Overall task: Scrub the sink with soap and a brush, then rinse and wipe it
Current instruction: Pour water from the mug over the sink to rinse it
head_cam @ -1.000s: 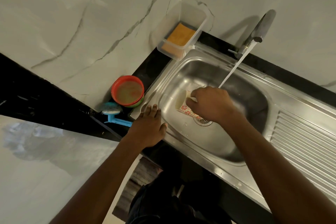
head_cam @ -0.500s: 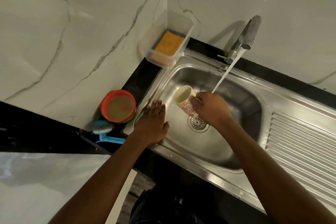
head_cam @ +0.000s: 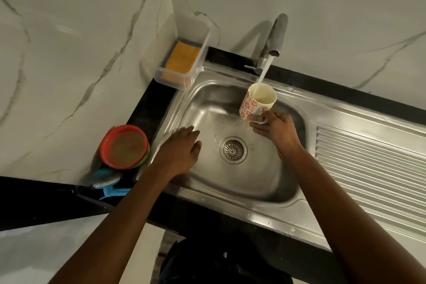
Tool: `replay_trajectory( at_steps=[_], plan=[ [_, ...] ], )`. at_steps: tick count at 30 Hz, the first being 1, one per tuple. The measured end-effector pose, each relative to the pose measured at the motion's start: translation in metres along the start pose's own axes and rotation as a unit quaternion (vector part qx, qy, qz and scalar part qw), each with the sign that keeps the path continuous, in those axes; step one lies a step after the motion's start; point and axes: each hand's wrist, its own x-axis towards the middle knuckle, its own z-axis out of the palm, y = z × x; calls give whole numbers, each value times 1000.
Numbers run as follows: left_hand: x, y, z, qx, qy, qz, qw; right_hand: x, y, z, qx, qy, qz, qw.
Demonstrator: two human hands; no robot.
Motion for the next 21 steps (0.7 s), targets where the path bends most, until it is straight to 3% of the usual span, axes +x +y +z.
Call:
replay_trajectory(
  at_steps=[21],
  plan=[
    [-25,18,-29,-87,64,-13,994,-14,-24,1,-4,-23,-62,998]
  ],
)
